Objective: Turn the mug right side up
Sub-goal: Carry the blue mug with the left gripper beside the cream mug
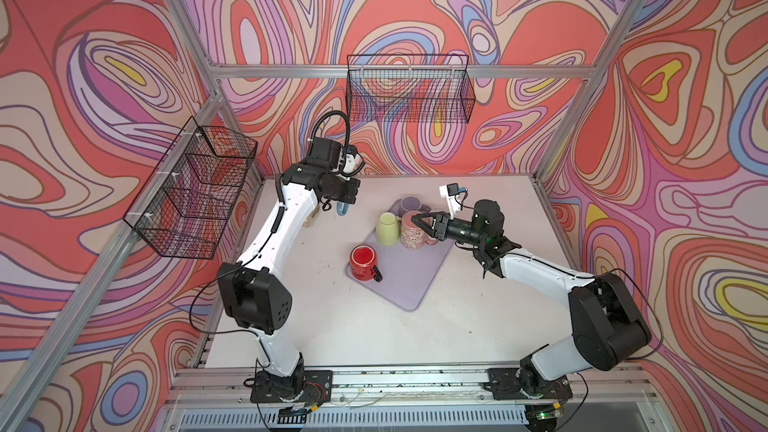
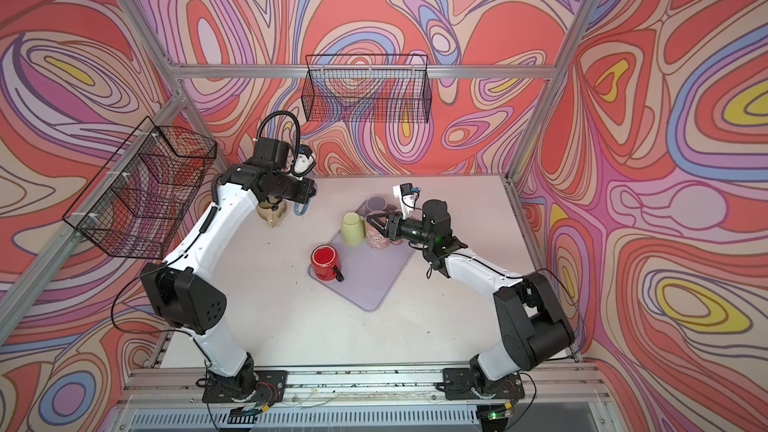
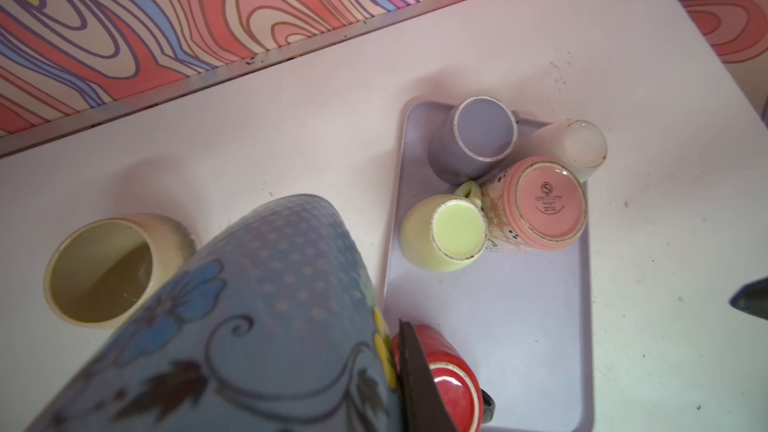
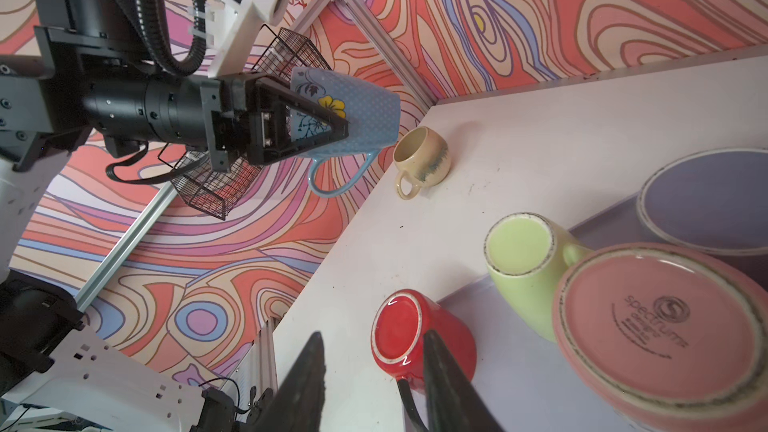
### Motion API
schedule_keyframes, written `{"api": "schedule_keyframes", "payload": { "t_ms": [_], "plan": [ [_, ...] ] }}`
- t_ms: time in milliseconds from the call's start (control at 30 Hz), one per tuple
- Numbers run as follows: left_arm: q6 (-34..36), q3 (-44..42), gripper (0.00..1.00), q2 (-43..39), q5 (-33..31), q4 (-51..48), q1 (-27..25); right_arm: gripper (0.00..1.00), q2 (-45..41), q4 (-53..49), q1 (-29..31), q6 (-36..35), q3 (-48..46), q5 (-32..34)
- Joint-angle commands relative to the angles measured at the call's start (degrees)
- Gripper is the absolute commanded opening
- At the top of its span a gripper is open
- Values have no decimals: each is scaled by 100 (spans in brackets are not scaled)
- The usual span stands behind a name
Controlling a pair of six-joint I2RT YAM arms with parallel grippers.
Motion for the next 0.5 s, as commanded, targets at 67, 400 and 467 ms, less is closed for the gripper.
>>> {"api": "schedule_keyframes", "payload": {
  "t_ms": [67,400,467],
  "plan": [
    [678,919,0,686,-595,-696,95,39,-187,-387,-13,-299,-105,312],
    [1079,2643,0,2222,-784,-1515,195,38,-349,-1002,134,-719,-263,784],
    [1101,2793,0,2438,-1038,-1531,209,38,-378,-1009,145,-718,-320,825]
  ]
}}
